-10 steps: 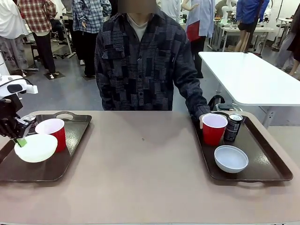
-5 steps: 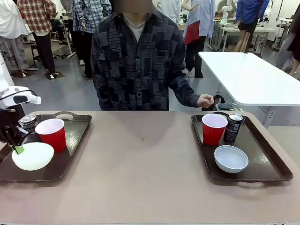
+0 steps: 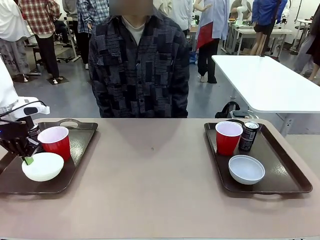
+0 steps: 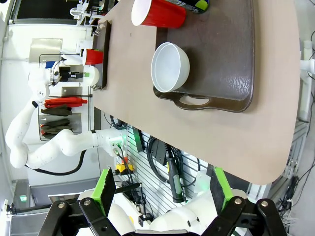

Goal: Prepare tableware on both trays.
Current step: Pick up a Picnic Bowl from the table and place it on a Handle tray.

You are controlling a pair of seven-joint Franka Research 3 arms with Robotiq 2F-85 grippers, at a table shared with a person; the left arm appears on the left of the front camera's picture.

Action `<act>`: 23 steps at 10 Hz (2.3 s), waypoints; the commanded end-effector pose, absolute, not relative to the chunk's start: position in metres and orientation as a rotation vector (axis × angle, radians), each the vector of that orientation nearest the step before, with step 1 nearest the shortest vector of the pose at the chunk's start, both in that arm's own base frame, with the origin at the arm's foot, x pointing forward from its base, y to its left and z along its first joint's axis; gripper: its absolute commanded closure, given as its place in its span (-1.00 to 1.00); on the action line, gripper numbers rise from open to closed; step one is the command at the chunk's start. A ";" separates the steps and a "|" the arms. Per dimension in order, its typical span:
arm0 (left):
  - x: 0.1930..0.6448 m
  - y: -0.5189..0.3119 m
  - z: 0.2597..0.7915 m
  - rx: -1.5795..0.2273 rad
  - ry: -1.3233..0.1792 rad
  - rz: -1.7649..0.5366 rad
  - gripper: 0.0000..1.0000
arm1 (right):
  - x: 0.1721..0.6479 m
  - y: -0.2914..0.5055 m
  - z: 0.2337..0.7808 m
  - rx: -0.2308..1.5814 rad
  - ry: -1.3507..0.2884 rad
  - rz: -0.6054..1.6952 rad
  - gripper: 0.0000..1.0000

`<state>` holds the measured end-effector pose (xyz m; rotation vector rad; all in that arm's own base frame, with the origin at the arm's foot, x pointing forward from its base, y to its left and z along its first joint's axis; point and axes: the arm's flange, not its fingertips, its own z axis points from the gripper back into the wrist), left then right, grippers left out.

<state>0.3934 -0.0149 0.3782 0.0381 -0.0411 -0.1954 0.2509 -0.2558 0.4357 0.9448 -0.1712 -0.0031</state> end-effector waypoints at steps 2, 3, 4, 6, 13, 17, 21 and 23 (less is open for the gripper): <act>0.331 -0.013 0.329 0.093 -0.049 -0.178 0.93 | 0.251 -0.256 0.434 0.962 -0.182 -0.003 -1.00; 0.331 -0.013 0.328 0.092 -0.046 -0.180 0.70 | 0.251 -0.256 0.434 0.962 -0.182 -0.003 -1.00; 0.331 -0.013 0.329 0.092 -0.045 -0.176 0.53 | 0.251 -0.256 0.434 0.962 -0.182 -0.003 -1.00; 0.331 -0.012 0.337 0.083 -0.041 -0.174 0.13 | 0.251 -0.256 0.434 0.962 -0.182 -0.003 -1.00; 0.313 -0.017 0.398 0.009 -0.058 -0.212 -1.00 | 0.251 -0.256 0.434 0.962 -0.182 -0.003 -1.00; 0.301 -0.019 0.429 -0.005 -0.120 -0.219 -1.00 | 0.251 -0.256 0.434 0.962 -0.182 -0.003 -1.00; 0.344 -0.023 0.468 0.019 -0.116 -0.205 -1.00 | 0.251 -0.256 0.434 0.962 -0.182 -0.003 -1.00; 0.344 -0.023 0.468 0.019 -0.116 -0.205 -1.00 | 0.251 -0.256 0.434 0.962 -0.182 -0.003 -1.00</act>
